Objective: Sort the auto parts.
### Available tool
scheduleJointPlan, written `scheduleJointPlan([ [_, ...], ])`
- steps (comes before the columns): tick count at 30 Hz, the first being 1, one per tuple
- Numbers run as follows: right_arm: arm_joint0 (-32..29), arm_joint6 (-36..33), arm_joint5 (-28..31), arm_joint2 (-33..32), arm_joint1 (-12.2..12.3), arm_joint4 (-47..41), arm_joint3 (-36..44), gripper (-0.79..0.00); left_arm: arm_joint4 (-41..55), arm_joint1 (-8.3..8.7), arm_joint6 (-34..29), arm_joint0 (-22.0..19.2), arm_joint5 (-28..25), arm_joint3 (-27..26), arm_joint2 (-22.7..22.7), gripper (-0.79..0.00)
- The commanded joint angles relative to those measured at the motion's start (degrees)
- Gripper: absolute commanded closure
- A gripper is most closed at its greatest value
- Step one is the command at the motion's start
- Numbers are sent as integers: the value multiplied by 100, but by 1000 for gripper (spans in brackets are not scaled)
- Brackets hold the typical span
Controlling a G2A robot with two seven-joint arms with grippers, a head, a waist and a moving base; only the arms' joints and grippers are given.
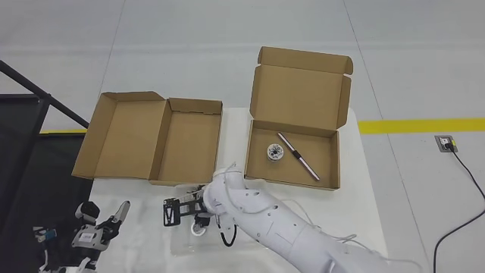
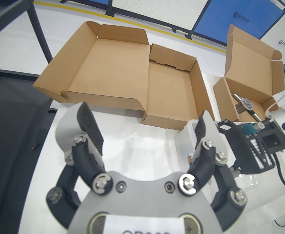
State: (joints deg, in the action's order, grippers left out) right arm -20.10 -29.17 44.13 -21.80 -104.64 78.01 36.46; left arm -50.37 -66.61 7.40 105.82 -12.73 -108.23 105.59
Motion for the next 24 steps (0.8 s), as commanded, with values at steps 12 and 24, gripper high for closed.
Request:
scheduleJointPlan([
  [12, 217, 651, 127, 244, -491, 260, -931, -354, -148, -26, -15, 36, -212, 10, 17, -785],
  [24, 281, 707, -203, 350, -863, 462, -1571, -409, -186, -54, -53, 23, -264, 25, 22, -785],
])
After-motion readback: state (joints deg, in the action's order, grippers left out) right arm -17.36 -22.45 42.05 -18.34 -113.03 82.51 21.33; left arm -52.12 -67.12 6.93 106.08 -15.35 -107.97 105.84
